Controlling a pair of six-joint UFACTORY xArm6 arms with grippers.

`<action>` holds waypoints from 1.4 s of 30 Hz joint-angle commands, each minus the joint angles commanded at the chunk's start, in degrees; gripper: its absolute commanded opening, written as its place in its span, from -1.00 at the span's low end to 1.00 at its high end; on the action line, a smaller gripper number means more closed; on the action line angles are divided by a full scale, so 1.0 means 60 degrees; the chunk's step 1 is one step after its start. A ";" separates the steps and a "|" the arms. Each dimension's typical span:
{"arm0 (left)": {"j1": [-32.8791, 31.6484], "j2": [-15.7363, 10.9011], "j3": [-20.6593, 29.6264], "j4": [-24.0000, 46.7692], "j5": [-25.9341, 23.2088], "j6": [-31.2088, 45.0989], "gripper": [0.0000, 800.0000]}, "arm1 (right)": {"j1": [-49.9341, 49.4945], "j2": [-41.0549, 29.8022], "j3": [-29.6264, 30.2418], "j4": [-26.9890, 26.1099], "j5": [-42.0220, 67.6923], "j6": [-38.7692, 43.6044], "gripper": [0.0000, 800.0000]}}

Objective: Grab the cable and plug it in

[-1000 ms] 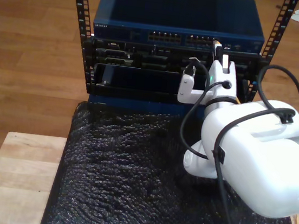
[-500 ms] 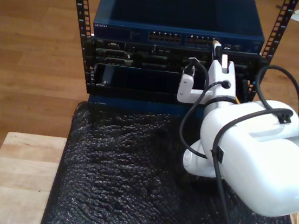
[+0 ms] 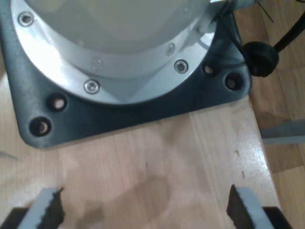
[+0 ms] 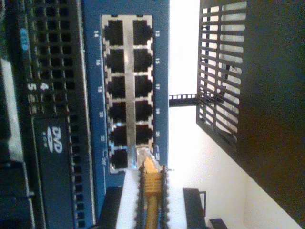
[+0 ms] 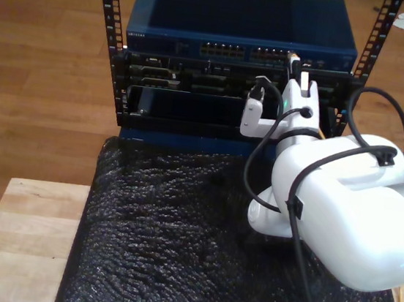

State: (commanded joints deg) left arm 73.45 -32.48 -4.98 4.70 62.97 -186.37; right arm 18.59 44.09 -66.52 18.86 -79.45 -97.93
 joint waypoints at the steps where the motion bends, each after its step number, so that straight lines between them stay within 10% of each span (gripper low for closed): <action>1: 0.0000 0.0000 0.0000 0.0000 0.0000 0.0000 1.00 | -0.0015 -0.0015 0.0000 0.0000 0.0000 0.0000 -1.00; 42: -0.0015 0.0000 0.0000 0.0000 0.0000 0.0000 1.00 | 0.0015 0.0073 -0.0220 -0.0190 0.0117 -0.0029 -1.00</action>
State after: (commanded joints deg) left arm 73.36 -32.48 -4.98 4.70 62.97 -186.37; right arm 18.68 44.53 -67.84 17.71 -78.75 -98.11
